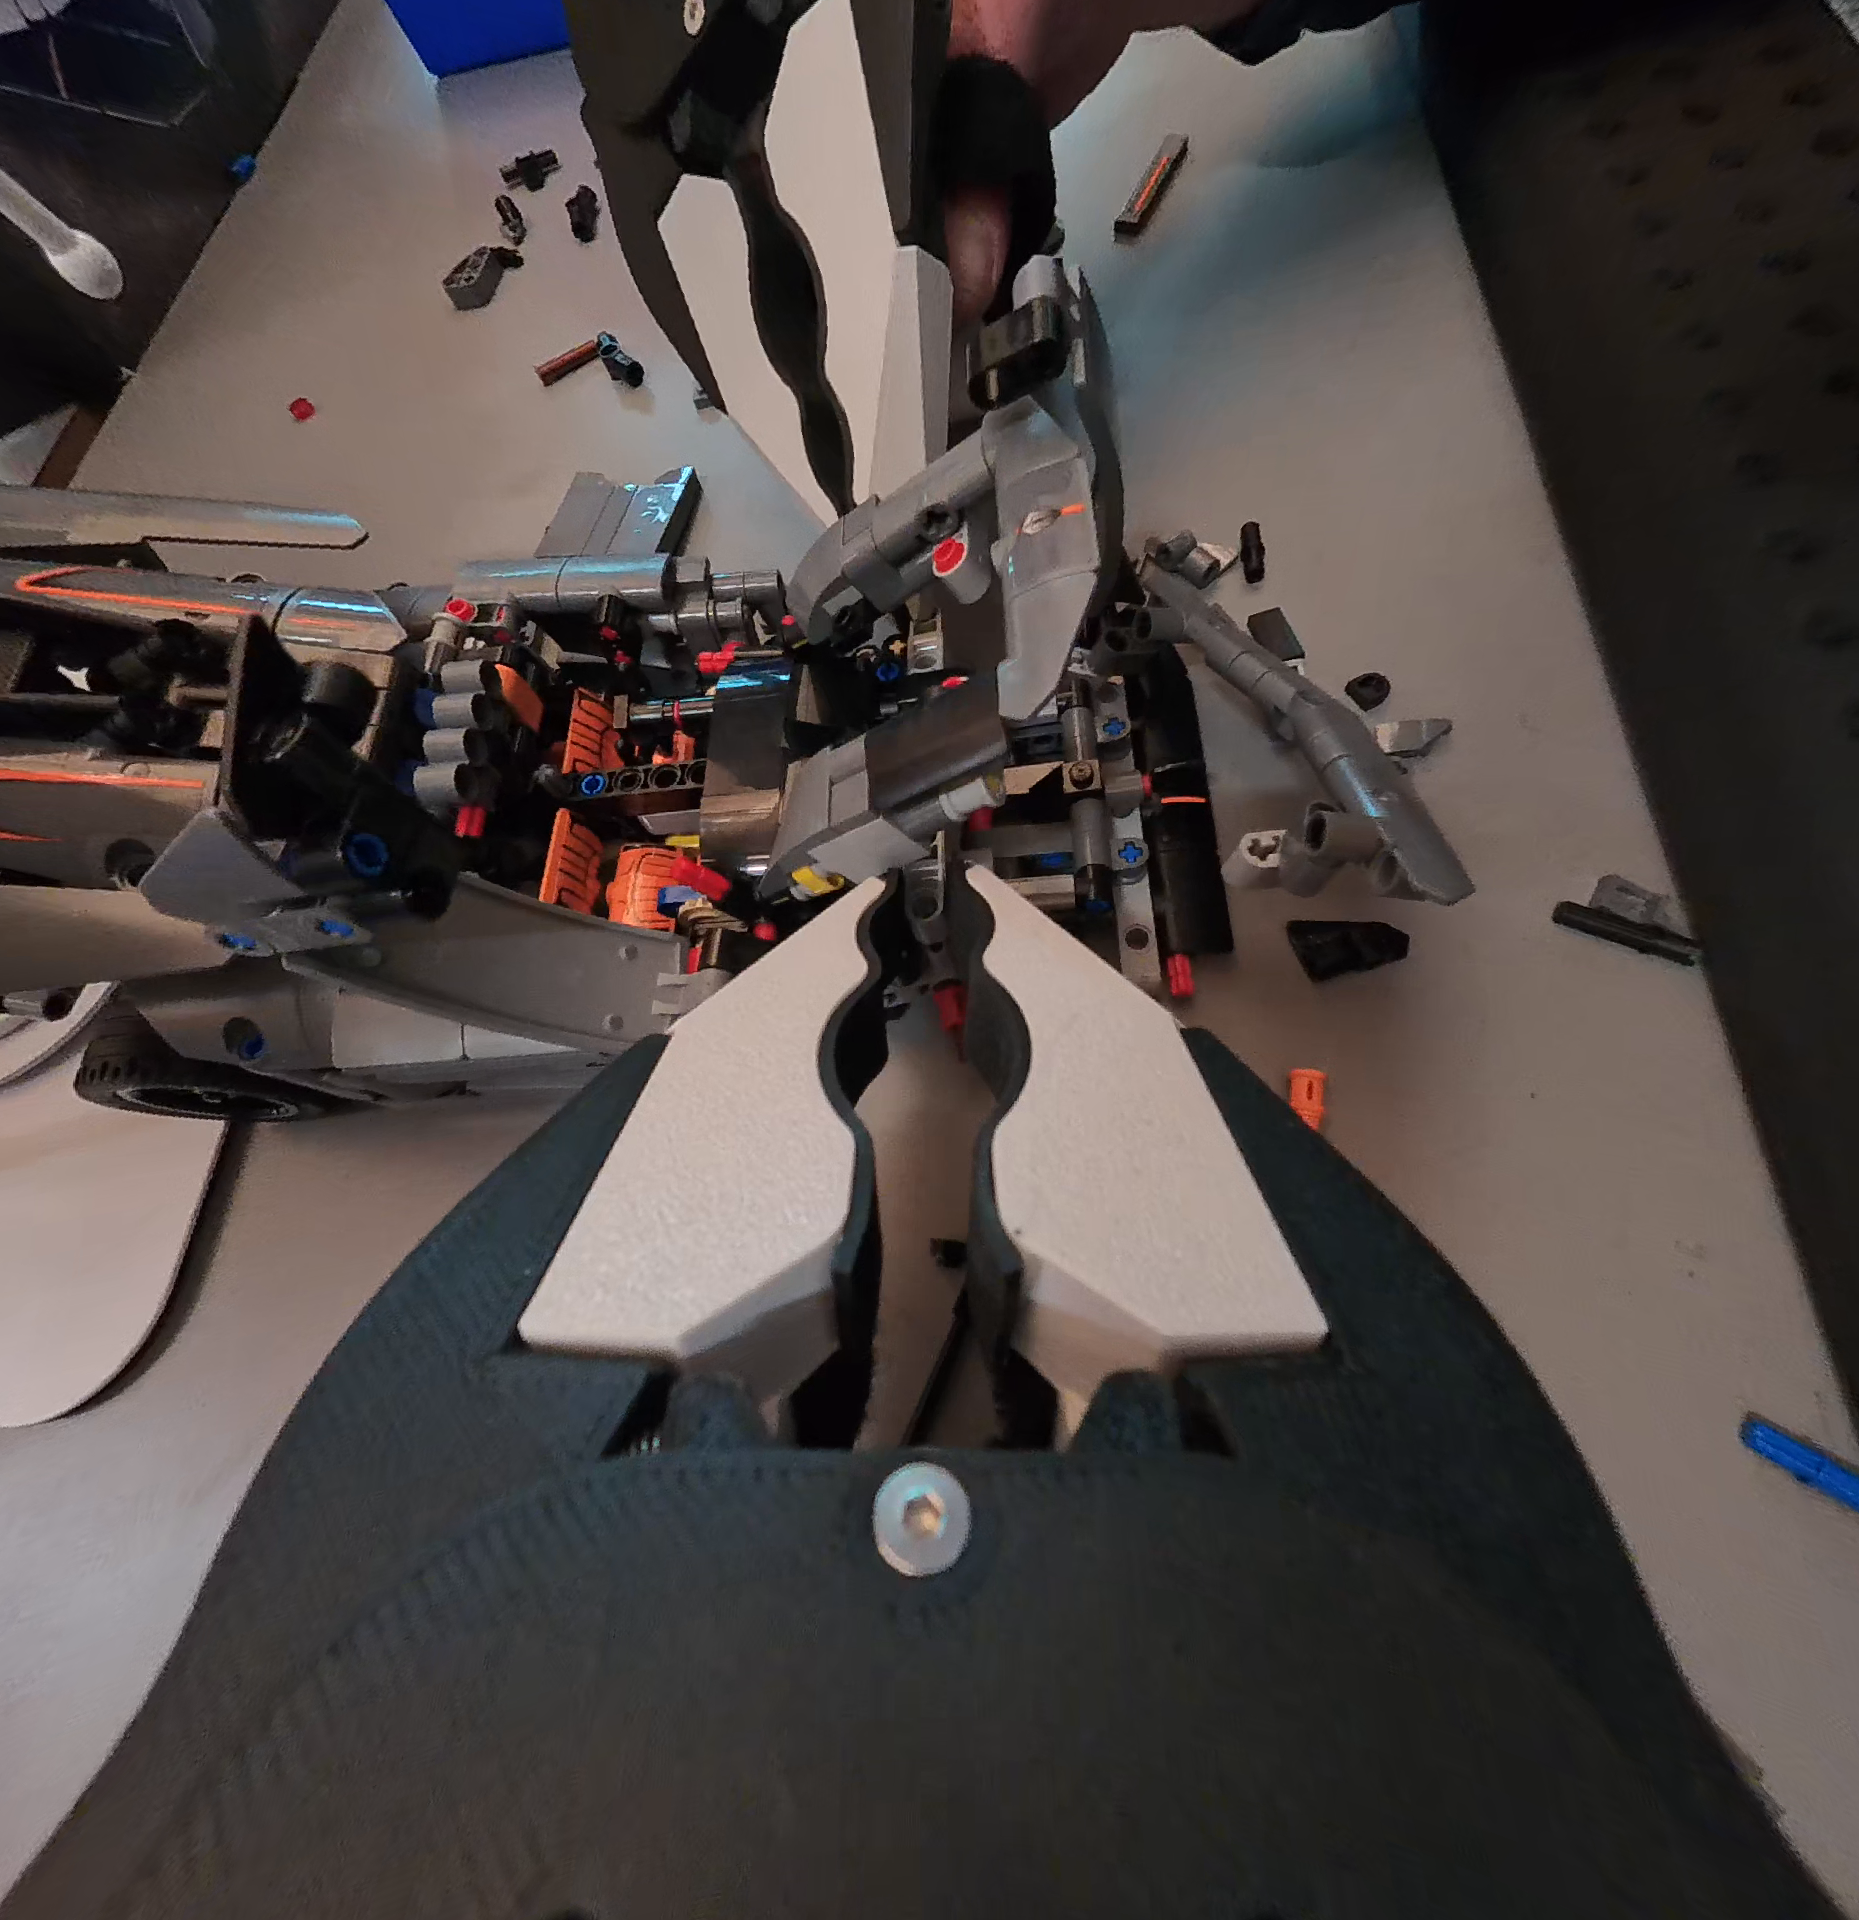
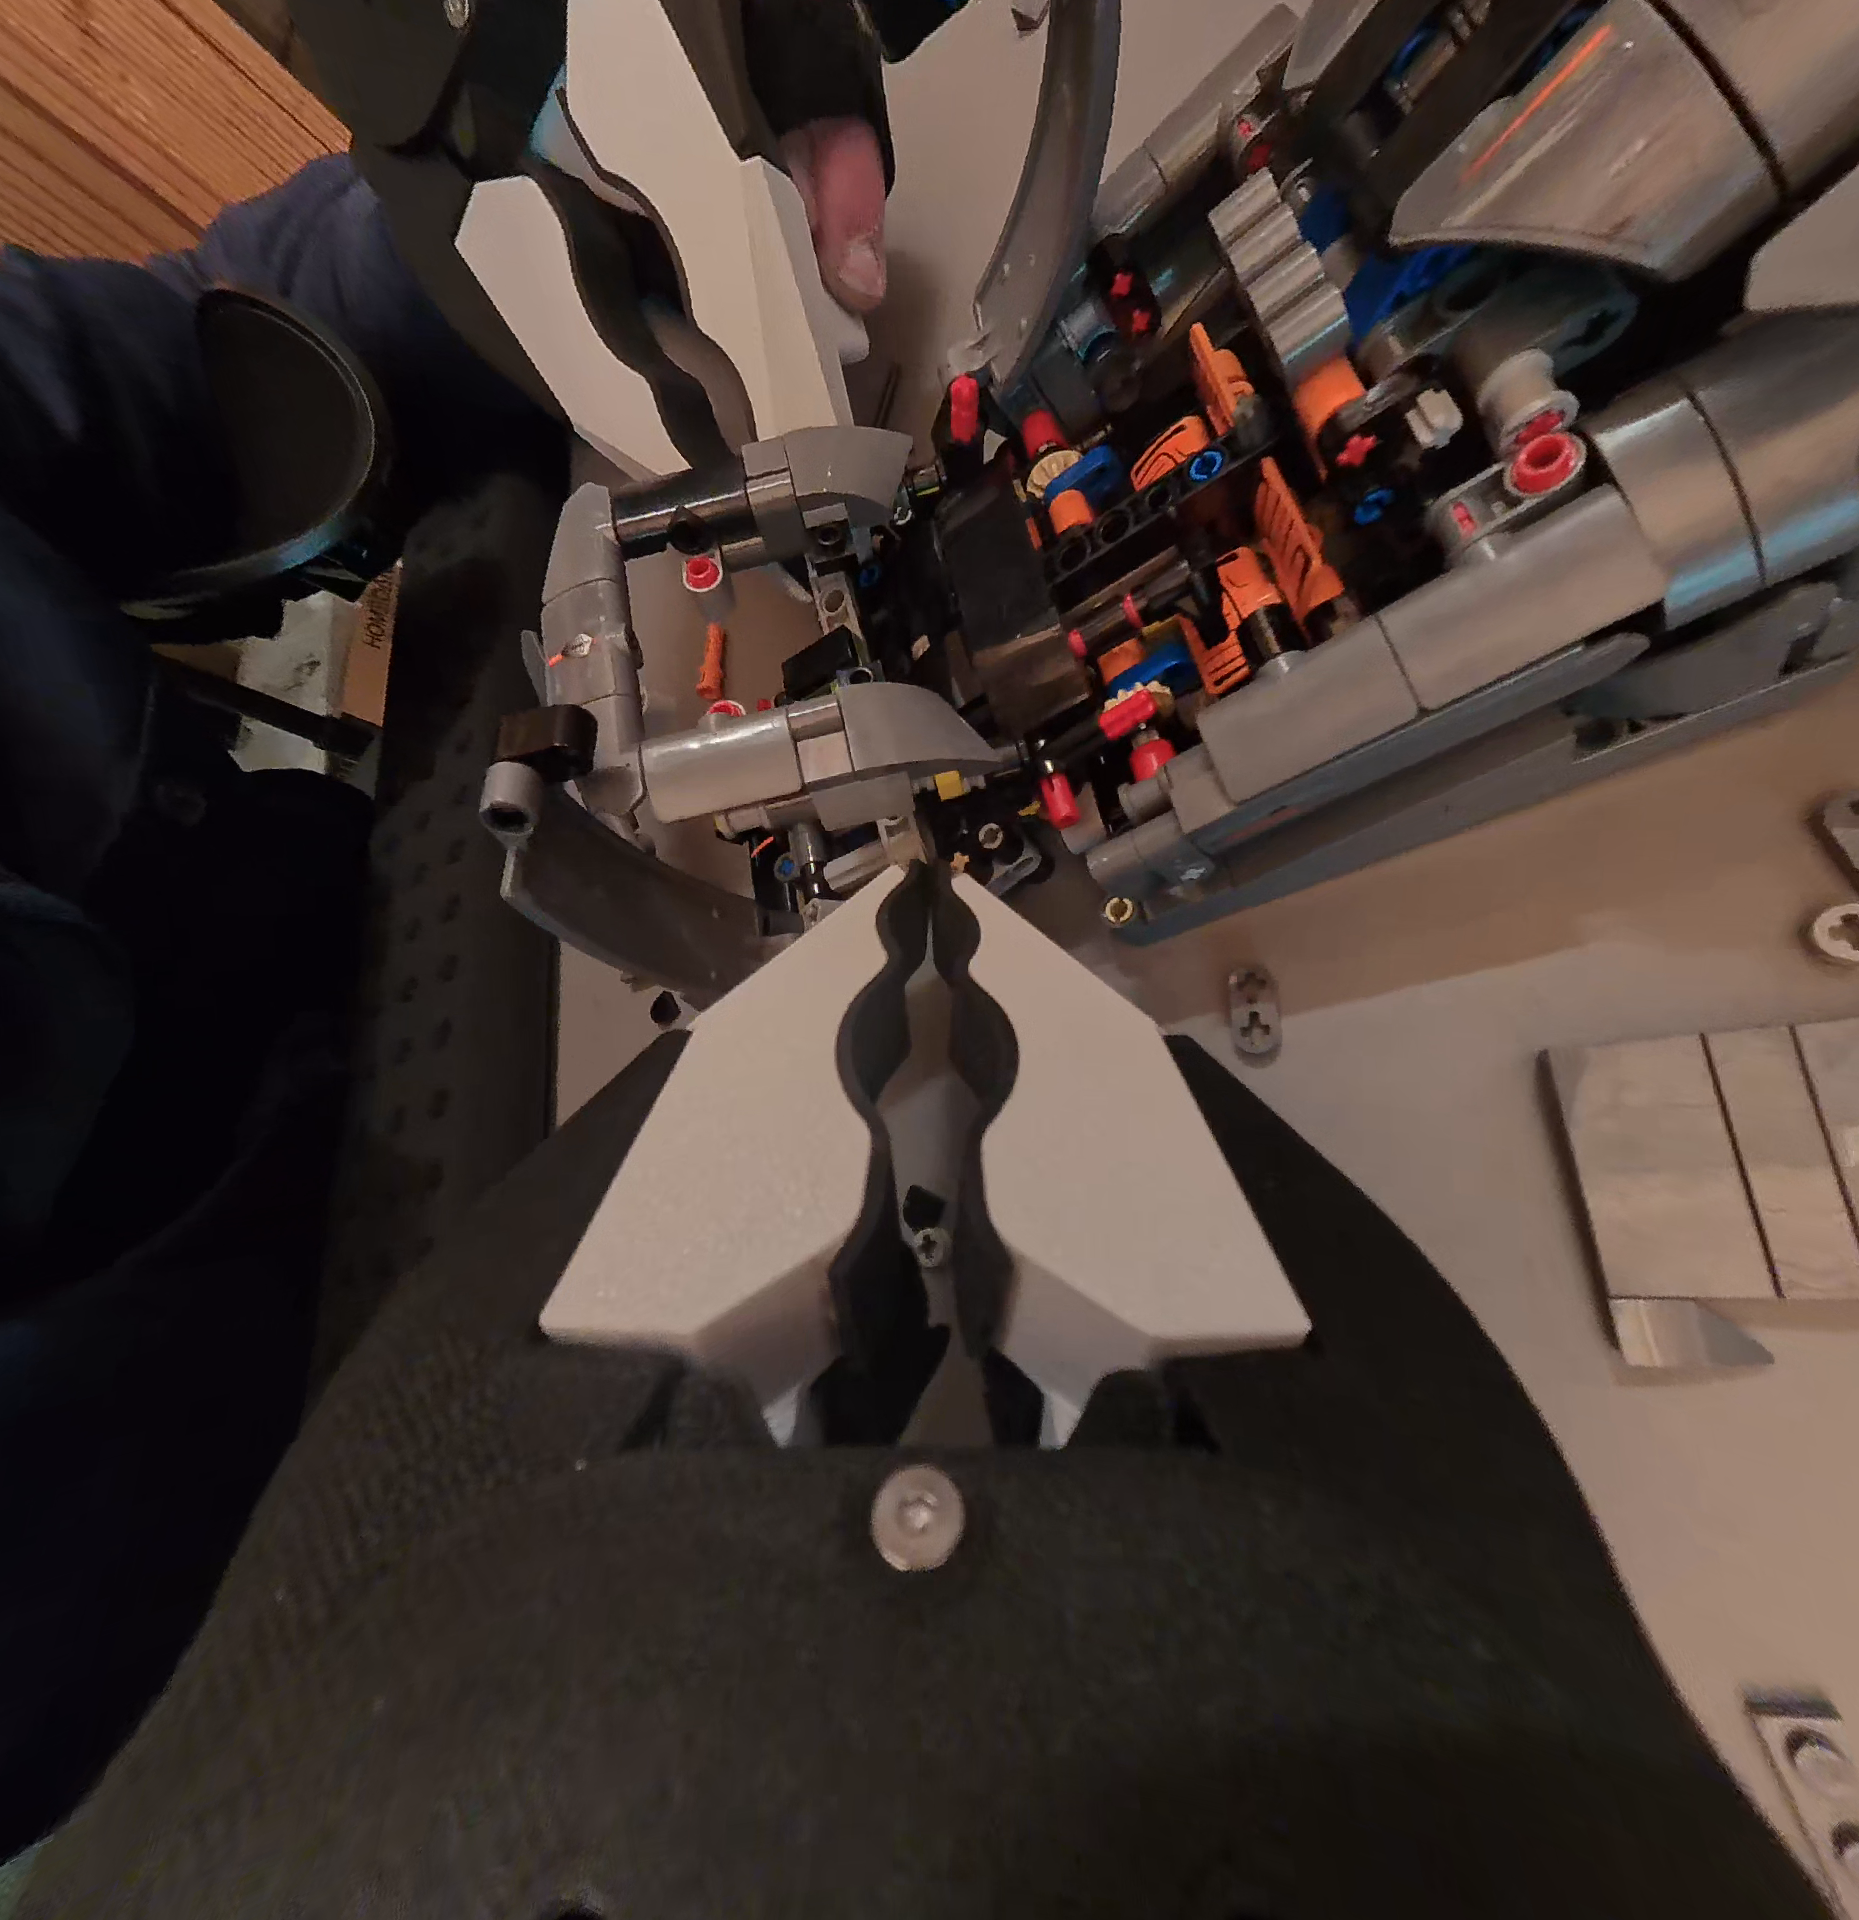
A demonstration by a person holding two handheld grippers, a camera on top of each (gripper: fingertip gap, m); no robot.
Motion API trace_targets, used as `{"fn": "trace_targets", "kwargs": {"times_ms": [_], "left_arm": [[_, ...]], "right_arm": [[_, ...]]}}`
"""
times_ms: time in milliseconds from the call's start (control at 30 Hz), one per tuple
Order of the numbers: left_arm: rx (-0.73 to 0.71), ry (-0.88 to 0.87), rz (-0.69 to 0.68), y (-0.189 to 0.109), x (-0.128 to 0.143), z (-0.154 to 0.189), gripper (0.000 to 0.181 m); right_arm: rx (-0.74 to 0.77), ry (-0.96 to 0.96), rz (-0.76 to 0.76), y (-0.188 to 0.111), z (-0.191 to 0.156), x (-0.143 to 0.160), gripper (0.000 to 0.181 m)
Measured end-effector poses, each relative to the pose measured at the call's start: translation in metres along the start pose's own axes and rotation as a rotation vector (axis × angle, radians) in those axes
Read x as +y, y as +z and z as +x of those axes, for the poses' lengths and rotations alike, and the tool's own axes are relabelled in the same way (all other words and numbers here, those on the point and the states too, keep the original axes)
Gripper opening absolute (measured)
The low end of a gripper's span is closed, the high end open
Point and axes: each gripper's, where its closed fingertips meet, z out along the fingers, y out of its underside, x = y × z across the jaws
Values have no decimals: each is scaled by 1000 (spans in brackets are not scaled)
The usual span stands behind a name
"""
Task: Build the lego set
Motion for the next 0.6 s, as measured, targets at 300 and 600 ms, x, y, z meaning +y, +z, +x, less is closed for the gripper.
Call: {"fn": "trace_targets", "kwargs": {"times_ms": [300, 600], "left_arm": [[6, -7, -3, 0, 1, 1, 5], [4, 35, -23, 1, 5, 2, 5]], "right_arm": [[62, -68, -18, 1, 0, 1, 0], [18, -78, 8, -1, -5, -4, 0]]}}
